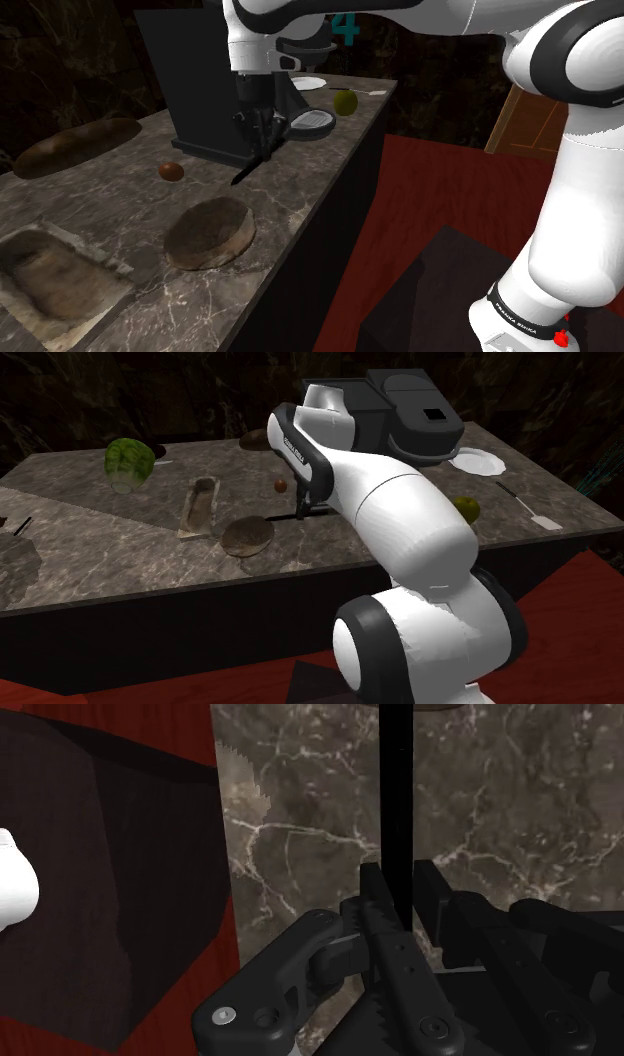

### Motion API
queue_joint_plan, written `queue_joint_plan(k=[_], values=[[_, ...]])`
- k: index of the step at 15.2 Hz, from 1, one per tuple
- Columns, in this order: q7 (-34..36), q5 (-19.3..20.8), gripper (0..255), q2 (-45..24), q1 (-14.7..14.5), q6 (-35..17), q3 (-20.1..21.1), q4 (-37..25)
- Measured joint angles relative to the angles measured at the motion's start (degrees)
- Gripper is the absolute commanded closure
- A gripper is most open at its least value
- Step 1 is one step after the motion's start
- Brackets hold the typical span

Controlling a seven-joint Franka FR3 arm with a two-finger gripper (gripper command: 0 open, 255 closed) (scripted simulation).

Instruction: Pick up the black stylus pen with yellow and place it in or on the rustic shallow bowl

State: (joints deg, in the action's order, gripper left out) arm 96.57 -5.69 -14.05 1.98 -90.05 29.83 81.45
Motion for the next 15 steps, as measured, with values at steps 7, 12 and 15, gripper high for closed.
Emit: queue_joint_plan(k=[7, 12, 15], values=[[7.56, 2.18, 255, -4.07, -5.86, 1.55, 2.19, -6.47], [14.77, 5.51, 255, -10.03, -12.92, 3.65, 3.55, -15.19], [16.85, 6.67, 255, -12.16, -15.32, 3.39, 3.75, -17.23]])
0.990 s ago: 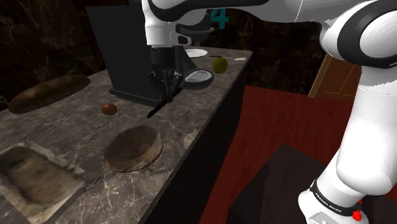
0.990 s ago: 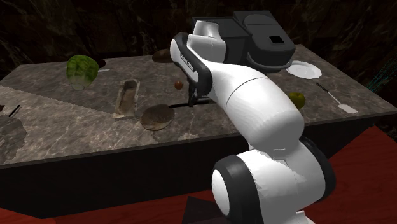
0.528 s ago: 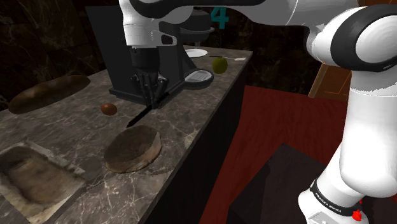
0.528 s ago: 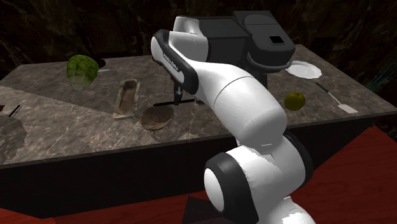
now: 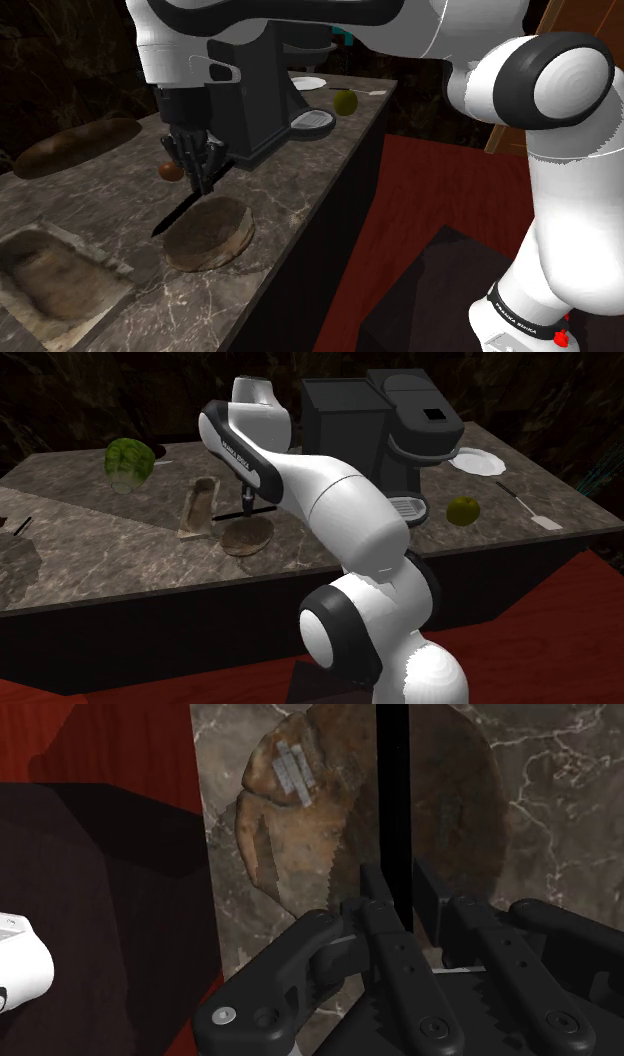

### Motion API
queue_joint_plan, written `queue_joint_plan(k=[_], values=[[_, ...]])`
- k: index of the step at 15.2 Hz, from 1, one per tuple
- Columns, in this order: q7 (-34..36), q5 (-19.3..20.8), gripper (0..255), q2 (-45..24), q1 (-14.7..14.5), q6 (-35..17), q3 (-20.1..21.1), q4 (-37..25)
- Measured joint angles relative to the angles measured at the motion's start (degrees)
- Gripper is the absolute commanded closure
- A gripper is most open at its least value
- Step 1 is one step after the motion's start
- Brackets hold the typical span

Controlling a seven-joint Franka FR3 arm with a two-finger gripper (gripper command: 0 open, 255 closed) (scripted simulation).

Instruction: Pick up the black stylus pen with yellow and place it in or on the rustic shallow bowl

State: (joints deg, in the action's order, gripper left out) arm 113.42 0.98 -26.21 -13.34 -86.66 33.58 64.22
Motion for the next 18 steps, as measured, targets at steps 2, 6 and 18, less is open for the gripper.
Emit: queue_joint_plan(k=[2, 6, 18], values=[[-0.06, -0.35, 255, 0.75, 0.38, -1.94, 0.09, 2.65], [-0.67, -0.86, 255, 1.75, 1.25, -5.64, 0.09, 7.38], [-1.82, -1.38, 255, 2.77, 2.46, -12.31, -0.05, 14.97]])
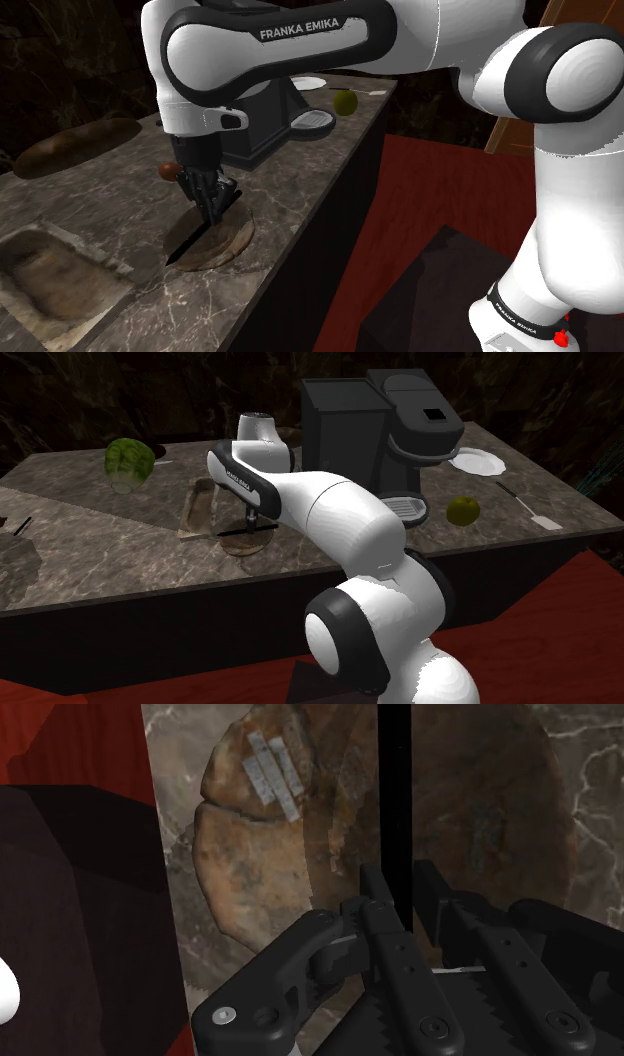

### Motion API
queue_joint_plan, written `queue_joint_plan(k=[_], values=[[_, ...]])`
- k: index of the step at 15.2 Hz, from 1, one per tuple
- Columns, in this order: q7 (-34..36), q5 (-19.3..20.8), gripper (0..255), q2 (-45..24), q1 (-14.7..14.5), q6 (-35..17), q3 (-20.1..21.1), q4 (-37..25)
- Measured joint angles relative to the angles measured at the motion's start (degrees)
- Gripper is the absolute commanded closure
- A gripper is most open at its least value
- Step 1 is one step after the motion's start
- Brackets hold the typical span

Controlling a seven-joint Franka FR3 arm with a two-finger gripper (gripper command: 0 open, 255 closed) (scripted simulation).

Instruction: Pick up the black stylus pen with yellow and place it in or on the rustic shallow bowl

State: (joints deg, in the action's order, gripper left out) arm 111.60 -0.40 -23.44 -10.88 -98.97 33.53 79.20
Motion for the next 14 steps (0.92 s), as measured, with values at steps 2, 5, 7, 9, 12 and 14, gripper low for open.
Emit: queue_joint_plan(k=[2, 5, 7, 9, 12, 14], values=[[0.02, 0.02, 255, -0.04, -0.02, 0.02, 0.0, -0.06], [0.0, 0.0, 0, -0.07, -0.02, 0.01, 0.01, 0.05], [0.01, 0.0, 0, -0.09, -0.03, 0.03, 0.01, 0.05], [0.01, 0.0, 0, -0.1, -0.04, 0.01, 0.01, 0.06], [0.29, 0.31, 0, -0.71, -0.42, 4.3, -0.03, -4.87], [0.32, 0.55, 0, -1.22, -0.63, 7.05, -0.11, -8.13]])
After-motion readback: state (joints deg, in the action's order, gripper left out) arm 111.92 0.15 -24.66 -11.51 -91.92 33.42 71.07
